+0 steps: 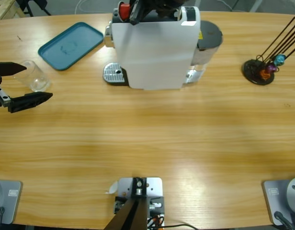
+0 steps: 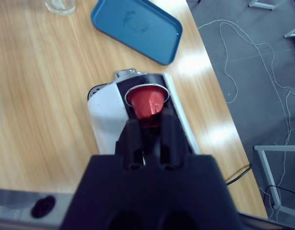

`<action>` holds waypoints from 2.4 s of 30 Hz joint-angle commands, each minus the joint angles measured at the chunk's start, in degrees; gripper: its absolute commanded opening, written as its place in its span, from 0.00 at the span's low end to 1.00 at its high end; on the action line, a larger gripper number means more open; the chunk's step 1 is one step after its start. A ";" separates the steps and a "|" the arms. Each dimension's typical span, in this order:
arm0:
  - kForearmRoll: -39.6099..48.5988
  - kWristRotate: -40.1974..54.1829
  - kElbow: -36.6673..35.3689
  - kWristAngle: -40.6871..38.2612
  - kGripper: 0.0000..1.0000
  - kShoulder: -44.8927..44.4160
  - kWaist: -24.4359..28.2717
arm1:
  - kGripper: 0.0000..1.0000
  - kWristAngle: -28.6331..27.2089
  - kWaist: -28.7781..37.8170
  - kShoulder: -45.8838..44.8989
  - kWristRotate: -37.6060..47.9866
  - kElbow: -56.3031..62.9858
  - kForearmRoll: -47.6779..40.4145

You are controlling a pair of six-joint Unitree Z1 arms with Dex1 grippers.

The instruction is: Pour coffee

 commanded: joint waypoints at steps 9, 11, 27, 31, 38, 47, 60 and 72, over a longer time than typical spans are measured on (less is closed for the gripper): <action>-0.86 -0.53 2.92 0.94 0.99 0.97 -0.49 | 0.00 -1.42 -1.24 2.35 -0.54 0.05 1.77; -0.86 -0.60 3.06 0.94 0.99 0.88 -0.49 | 0.01 -1.09 -1.26 2.30 -0.18 -0.17 1.86; -1.25 -0.77 2.98 1.34 0.99 1.56 -0.49 | 0.83 0.83 -1.10 -1.53 1.01 0.81 -0.36; -1.48 -0.79 2.80 1.38 0.99 1.39 -0.49 | 0.88 2.25 1.04 -4.33 2.07 1.07 -0.43; -1.39 -2.42 2.71 1.73 0.99 -0.70 -0.49 | 1.00 8.02 5.12 -15.03 12.10 10.67 -1.27; -0.55 -3.07 1.92 1.60 1.00 -3.50 -0.82 | 0.00 -3.11 7.70 -33.21 35.57 35.23 -10.62; 0.02 -3.90 1.61 1.46 1.00 -3.25 -2.60 | 0.00 -24.48 -2.70 -17.53 48.81 25.89 -25.57; -0.78 -4.13 2.98 1.29 1.00 -0.74 -2.60 | 0.00 -28.97 2.31 -9.92 60.74 17.77 -26.95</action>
